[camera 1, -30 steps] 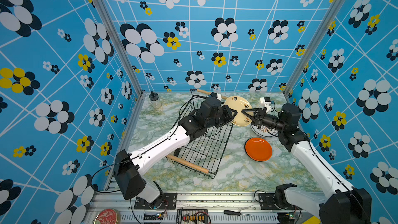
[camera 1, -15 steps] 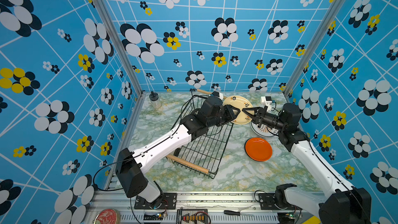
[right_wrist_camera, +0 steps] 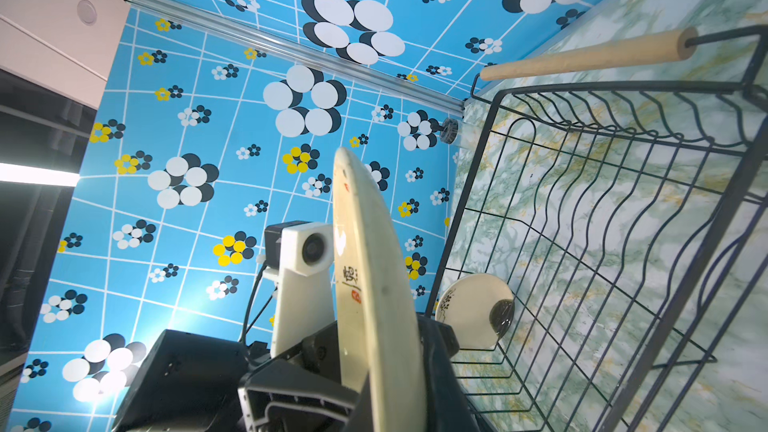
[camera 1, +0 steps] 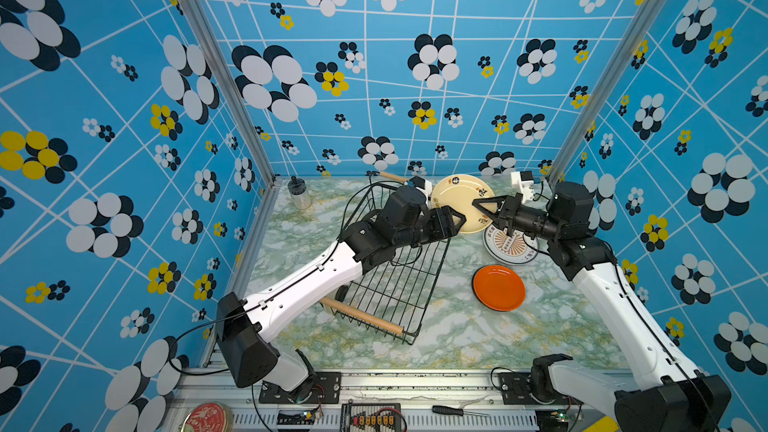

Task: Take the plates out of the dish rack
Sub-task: 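Carry the cream plate toward the orange plate with the right gripper while the left withdraws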

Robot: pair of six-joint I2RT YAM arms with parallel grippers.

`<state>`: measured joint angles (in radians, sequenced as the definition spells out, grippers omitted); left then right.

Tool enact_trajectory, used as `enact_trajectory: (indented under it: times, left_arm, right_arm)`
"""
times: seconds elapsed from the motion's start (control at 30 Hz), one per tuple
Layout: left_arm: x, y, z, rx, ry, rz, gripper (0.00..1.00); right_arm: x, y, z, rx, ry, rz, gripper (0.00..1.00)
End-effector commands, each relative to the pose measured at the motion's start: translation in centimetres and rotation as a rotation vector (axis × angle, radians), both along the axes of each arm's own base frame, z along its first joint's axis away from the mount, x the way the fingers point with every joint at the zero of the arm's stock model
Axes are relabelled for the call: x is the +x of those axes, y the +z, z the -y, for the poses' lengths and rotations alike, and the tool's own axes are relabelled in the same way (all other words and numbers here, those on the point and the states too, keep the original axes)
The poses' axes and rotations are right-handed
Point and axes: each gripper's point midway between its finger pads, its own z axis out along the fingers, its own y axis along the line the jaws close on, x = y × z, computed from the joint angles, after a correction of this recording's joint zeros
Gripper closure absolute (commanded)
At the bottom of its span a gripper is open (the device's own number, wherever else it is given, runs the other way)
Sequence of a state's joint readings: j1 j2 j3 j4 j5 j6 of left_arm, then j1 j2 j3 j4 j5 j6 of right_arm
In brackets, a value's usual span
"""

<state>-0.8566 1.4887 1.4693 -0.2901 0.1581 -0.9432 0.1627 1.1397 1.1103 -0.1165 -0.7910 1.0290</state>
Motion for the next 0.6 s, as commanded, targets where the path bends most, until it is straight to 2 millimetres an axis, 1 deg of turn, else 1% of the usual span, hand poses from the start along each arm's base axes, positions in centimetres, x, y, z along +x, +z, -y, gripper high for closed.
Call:
enact_trajectory:
  times: [0.0,0.17,0.27,0.33,0.43,0.57]
  left_arm:
    - [-0.6,1.2,-2.2,0.046,0.006,0.054,0.27]
    - [-1.4,2.0,-3.1,0.057,-0.013,0.083,0.25]
    - [-1.7,2.0,-4.0,0.091,-0.013,0.092,0.25]
    - [-1.9,1.9,-4.7,0.115,-0.013,0.091,0.24]
    - [-2.1,1.7,-5.9,0.140,0.006,0.090,0.25]
    - [-2.1,2.1,-6.8,0.125,0.028,0.096,0.25]
  right_arm:
    - [-0.3,0.5,0.7,-0.063,-0.007,0.034,1.00]
    - [-0.3,0.7,1.6,-0.111,-0.027,0.038,1.00]
    - [-0.6,0.8,2.0,-0.165,-0.036,0.047,1.00]
    - [-0.3,0.8,3.6,-0.222,-0.082,0.049,1.00]
    - [-0.6,0.7,4.3,-0.277,-0.098,0.051,1.00]
    - [-0.5,0.4,4.8,-0.307,-0.116,0.050,1.00]
